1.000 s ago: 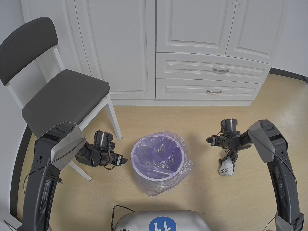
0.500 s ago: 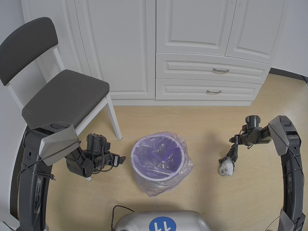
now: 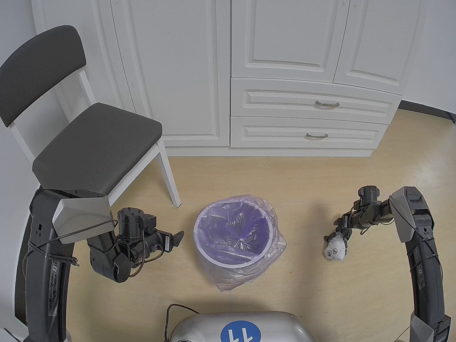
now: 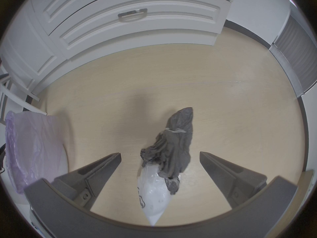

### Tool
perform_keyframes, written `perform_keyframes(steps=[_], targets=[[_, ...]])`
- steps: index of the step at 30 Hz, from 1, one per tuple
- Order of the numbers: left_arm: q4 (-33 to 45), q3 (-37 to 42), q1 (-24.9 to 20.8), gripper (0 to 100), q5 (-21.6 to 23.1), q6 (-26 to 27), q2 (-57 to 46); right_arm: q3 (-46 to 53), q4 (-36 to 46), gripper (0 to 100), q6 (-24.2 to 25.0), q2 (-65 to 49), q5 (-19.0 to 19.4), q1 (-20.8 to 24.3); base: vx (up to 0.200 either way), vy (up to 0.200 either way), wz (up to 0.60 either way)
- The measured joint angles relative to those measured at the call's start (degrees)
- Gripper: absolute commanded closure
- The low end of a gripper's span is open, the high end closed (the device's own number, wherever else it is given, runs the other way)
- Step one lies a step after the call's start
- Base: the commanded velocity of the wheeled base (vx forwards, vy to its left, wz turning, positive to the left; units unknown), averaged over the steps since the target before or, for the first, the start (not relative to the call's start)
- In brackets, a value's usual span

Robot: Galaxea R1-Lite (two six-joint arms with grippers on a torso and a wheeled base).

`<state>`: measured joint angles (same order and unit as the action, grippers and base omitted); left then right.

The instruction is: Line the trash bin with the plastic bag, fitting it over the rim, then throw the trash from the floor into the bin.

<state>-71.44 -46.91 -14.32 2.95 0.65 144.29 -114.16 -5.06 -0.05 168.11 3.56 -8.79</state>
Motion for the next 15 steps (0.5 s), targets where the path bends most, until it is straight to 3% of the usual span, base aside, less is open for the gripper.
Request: perform_keyframes(steps=[7, 15], targets=[[-7.7, 4.1, -0.1, 0, 0.0, -0.1, -0.5, -0.4, -2.3, 0, 1.4, 2.9, 0.7, 0.4, 0.0, 0.0, 0.0], [-8.8, 6.0, 0.1, 0, -0.1, -0.1, -2.3, -0.4, -9.9, 0, 3.5, 4.2, 0.1, 0.8, 0.0, 0.0, 0.0]])
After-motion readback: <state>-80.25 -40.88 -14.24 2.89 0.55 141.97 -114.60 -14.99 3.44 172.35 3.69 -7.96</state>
